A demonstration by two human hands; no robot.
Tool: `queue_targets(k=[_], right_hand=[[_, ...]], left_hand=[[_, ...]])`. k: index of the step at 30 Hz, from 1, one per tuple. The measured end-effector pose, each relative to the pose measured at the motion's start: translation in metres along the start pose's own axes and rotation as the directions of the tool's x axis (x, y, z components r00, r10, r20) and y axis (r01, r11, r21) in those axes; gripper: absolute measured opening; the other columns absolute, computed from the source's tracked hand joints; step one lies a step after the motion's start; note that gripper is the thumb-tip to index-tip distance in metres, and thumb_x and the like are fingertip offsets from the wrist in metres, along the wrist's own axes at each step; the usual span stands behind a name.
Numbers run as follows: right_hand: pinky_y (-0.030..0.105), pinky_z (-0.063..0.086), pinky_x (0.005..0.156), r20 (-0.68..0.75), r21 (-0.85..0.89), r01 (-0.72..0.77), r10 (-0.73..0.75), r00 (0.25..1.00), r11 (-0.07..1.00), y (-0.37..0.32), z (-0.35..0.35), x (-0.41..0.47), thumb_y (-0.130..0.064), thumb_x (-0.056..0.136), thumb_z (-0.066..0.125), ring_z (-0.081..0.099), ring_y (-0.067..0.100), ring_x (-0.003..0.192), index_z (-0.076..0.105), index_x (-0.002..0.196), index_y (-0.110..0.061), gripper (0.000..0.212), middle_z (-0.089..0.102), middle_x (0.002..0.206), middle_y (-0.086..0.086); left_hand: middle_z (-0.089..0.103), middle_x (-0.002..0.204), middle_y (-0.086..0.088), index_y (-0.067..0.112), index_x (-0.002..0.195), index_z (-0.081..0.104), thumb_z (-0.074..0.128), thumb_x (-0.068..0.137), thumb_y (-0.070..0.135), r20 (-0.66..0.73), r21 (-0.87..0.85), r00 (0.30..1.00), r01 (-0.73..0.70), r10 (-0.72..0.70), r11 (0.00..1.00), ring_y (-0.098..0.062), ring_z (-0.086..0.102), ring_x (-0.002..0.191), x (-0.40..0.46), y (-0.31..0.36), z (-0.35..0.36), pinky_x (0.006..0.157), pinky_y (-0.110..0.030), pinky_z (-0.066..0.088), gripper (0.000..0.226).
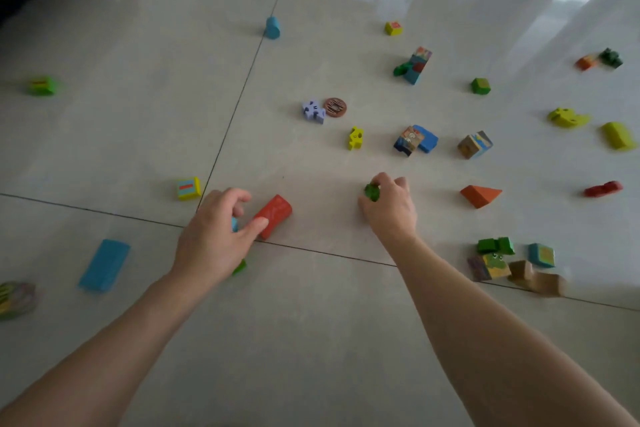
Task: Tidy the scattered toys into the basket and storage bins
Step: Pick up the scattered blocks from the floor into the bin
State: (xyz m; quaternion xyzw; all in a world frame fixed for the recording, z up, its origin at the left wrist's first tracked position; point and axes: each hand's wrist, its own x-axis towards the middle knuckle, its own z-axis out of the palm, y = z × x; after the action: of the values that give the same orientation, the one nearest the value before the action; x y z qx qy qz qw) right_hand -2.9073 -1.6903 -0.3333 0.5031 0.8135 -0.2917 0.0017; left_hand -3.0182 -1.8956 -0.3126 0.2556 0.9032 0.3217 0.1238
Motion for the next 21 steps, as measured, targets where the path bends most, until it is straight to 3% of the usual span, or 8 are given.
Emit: queue_targets(k=[3, 6, 8, 10, 12, 15, 18, 21], right_hand=[[0.038, 0.055, 0.072, 0.079, 0.333, -0.057, 0.033, 0.996, 0.941, -0.011, -0.003, -0.009, -0.011, 0.083, 0.058, 0.057, 0.024, 0.071, 0.055, 0.105, -0.014, 0.022, 0.055, 0.095, 0.009], [0.028, 0.056, 0.056, 0.266, 0.724, -0.248, 0.071, 0.961, 0.644, -0.026, -0.010, -0.029, -0.002, 0.086, 0.050, 0.056, 0.018, 0.054, 0.059, 0.097, -0.013, 0.018, 0.051, 0.075, 0.006], [0.027, 0.057, 0.054, 0.386, 0.818, -0.363, 0.042, 0.921, 0.447, -0.031, -0.012, -0.042, 0.003, 0.087, 0.045, 0.058, 0.020, 0.056, 0.060, 0.086, -0.010, 0.019, 0.049, 0.078, 0.007], [0.026, 0.056, 0.049, 0.462, 0.840, -0.432, -0.015, 0.887, 0.329, -0.033, -0.009, -0.051, 0.004, 0.087, 0.043, 0.061, 0.021, 0.061, 0.056, 0.076, -0.012, 0.023, 0.052, 0.082, 0.007], [0.021, 0.047, 0.043, 0.495, 0.819, -0.446, -0.052, 0.867, 0.362, -0.034, -0.005, -0.058, 0.003, 0.086, 0.047, 0.059, 0.016, 0.059, 0.051, 0.070, -0.016, 0.024, 0.054, 0.080, 0.003], [0.018, 0.033, 0.038, 0.484, 0.765, -0.365, -0.099, 0.869, 0.531, -0.040, 0.008, -0.067, -0.008, 0.084, 0.062, 0.050, 0.012, 0.051, 0.046, 0.068, -0.016, 0.024, 0.048, 0.067, 0.003], [0.022, 0.034, 0.043, 0.474, 0.580, -0.154, -0.177, 0.863, 0.800, -0.060, 0.030, -0.083, -0.027, 0.078, 0.072, 0.048, 0.012, 0.054, 0.051, 0.079, -0.017, 0.023, 0.047, 0.067, -0.001], [0.028, 0.042, 0.070, 0.446, 0.190, 0.177, -0.246, 0.861, 0.966, -0.080, 0.059, -0.100, -0.050, 0.071, 0.072, 0.056, 0.017, 0.087, 0.050, 0.108, -0.023, 0.051, 0.049, 0.097, -0.004]], left_hand=[[0.047, 0.118, -0.005, 0.017, 0.124, 0.048, 0.068, 0.076, 0.046, 0.161, 0.299, 0.987, -0.055, 0.006, 0.953, -0.027, 0.057, 0.100, 0.008, 0.013, 0.008, 0.078, -0.036, 0.044, 0.060], [0.041, 0.126, -0.006, 0.016, 0.126, 0.042, 0.063, 0.078, 0.053, 0.306, 0.553, 0.952, -0.157, -0.024, 0.818, -0.028, 0.056, 0.108, 0.021, 0.026, 0.023, 0.078, -0.035, 0.044, 0.064], [0.046, 0.125, -0.006, 0.014, 0.122, 0.045, 0.060, 0.084, 0.044, 0.318, 0.612, 0.947, -0.174, -0.039, 0.771, -0.028, 0.055, 0.111, 0.027, 0.032, 0.030, 0.081, -0.035, 0.044, 0.050], [0.060, 0.112, -0.003, 0.017, 0.109, 0.055, 0.057, 0.083, 0.041, 0.232, 0.498, 0.971, -0.072, -0.053, 0.864, -0.024, 0.061, 0.103, 0.029, 0.029, 0.030, 0.078, -0.032, 0.045, 0.035], [0.068, 0.083, 0.003, 0.019, 0.089, 0.063, 0.061, 0.071, 0.042, 0.129, 0.056, 0.975, 0.177, -0.183, 0.983, -0.017, 0.066, 0.077, 0.025, 0.024, 0.020, 0.067, -0.026, 0.047, 0.029], [0.054, 0.061, -0.004, 0.017, 0.062, 0.055, 0.060, 0.053, 0.040, 0.033, -0.559, 0.936, 0.309, -0.351, 0.769, -0.016, 0.049, 0.048, 0.020, 0.010, -0.007, 0.040, -0.016, 0.035, 0.026], [0.051, 0.050, -0.001, 0.017, 0.063, 0.053, 0.061, 0.053, 0.033, 0.016, -0.743, 0.879, 0.330, -0.477, 0.582, -0.007, 0.044, 0.034, 0.011, -0.011, -0.037, 0.035, -0.012, 0.028, 0.021], [0.049, 0.042, 0.007, 0.017, 0.063, 0.051, 0.053, 0.056, 0.022, -0.010, -0.814, 0.824, 0.322, -0.566, 0.484, -0.005, 0.048, 0.036, -0.002, -0.029, -0.054, 0.036, -0.009, 0.030, 0.009]])
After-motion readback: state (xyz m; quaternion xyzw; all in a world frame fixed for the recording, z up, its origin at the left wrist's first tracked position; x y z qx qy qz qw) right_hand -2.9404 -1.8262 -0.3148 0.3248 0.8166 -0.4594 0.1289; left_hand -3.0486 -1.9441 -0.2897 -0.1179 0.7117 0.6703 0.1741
